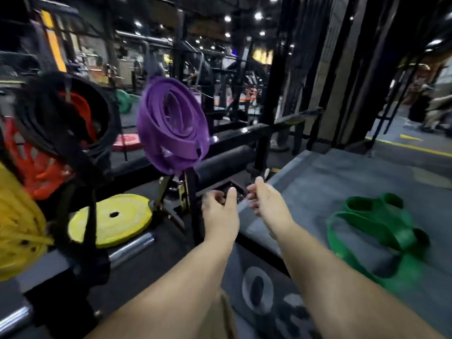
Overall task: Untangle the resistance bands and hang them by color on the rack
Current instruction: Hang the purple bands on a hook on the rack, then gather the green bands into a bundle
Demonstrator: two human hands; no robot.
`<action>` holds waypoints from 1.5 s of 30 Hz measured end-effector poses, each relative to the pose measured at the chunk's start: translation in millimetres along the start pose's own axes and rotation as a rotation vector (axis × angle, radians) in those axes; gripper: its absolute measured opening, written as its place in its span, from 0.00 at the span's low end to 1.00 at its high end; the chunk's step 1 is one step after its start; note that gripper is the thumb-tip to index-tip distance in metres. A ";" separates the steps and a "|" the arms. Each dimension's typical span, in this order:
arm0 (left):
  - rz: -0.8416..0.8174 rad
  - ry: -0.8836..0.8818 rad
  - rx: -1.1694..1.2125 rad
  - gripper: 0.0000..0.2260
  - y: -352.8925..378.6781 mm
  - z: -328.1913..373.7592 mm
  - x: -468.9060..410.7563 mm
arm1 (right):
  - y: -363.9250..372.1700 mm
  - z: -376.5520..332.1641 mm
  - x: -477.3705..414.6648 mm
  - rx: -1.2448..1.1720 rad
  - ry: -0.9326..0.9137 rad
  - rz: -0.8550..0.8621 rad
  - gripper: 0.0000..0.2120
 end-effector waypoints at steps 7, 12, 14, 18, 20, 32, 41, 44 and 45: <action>-0.463 -0.036 -0.155 0.13 111.8 -36.1 45.8 | -130.5 75.8 17.8 0.171 0.129 0.368 0.16; -0.738 -0.041 -0.320 0.14 193.3 -52.6 76.3 | -218.2 98.6 46.5 0.354 0.176 0.597 0.13; -0.761 -0.014 -0.390 0.17 222.3 -54.5 79.9 | -244.2 101.0 51.3 0.409 0.177 0.659 0.10; -0.685 -0.036 -0.455 0.29 273.9 -61.0 78.2 | -293.1 114.1 41.0 0.523 0.170 0.791 0.12; -0.682 -0.079 -0.471 0.32 295.7 -64.6 74.5 | -314.3 122.9 30.5 0.567 0.185 0.855 0.16; -0.754 -0.104 -0.384 0.41 384.6 -66.7 17.6 | -383.5 148.7 -69.8 0.623 0.480 0.541 0.51; -0.899 0.097 -0.575 0.29 412.4 -56.3 2.8 | -389.7 159.0 -99.9 0.588 0.459 0.510 0.36; -0.963 0.154 -0.634 0.28 413.5 -54.6 7.5 | -375.7 155.2 -96.2 0.639 0.389 0.449 0.30; -0.973 0.182 -0.661 0.28 412.4 -54.2 11.9 | -368.2 152.5 -94.5 0.669 0.367 0.427 0.30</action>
Point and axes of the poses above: each hand's wrist, its own x-axis away from the middle knuckle, its own y-axis out of the palm, z = x × y, the point moved 1 cm from there along -x, towards the middle knuckle, and after that the axes turned 5 degrees about -x, right-handed, at the moved point
